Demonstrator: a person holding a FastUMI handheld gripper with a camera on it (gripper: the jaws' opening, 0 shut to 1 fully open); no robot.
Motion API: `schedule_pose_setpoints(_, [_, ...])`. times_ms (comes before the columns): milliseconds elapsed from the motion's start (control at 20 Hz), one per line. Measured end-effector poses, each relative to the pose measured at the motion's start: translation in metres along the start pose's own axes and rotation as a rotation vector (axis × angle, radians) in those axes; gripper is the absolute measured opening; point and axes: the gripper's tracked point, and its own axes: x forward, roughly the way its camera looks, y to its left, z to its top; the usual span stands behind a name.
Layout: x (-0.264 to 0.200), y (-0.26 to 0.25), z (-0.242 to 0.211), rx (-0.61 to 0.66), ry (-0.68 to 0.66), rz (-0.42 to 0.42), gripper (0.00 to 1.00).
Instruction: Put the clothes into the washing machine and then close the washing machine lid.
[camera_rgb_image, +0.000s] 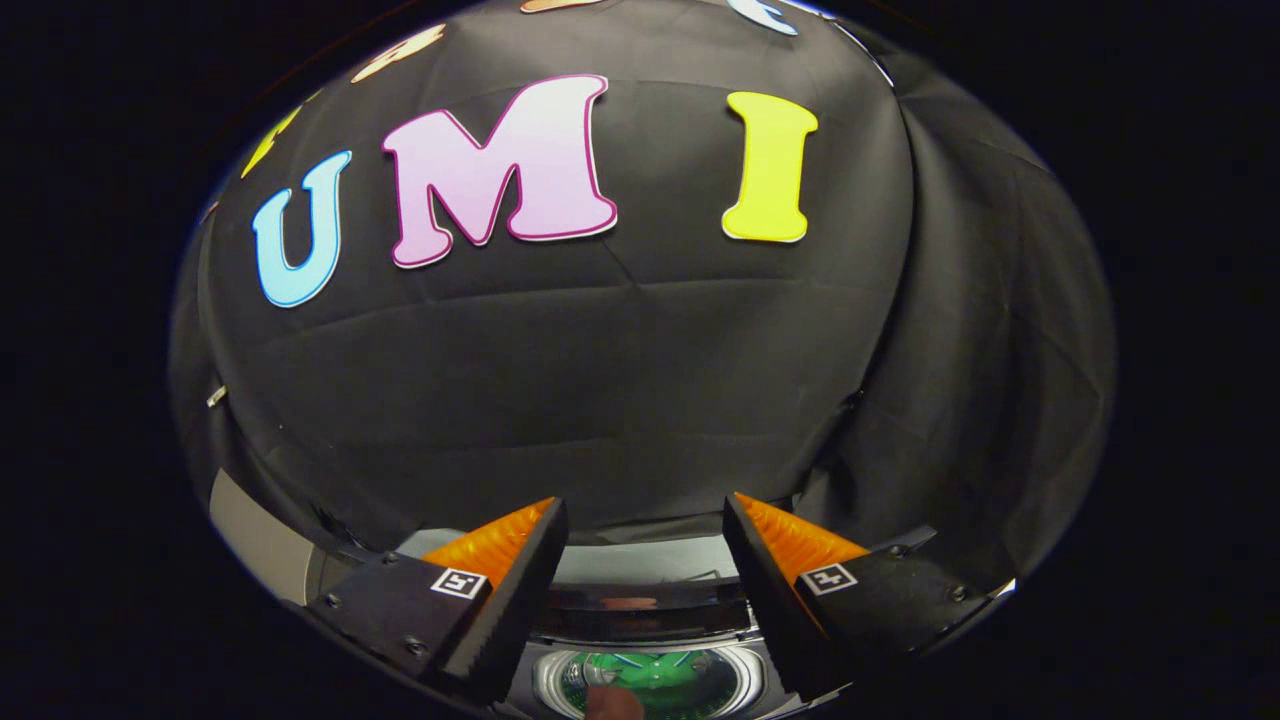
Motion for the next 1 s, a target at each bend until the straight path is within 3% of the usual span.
schedule_pose_setpoints(200, [0.007,0.004,-0.019,-0.030,0.057,0.000,0.98])
schedule_pose_setpoints(1000, [-0.036,0.003,-0.038,-0.023,-0.029,-0.004,1.00])
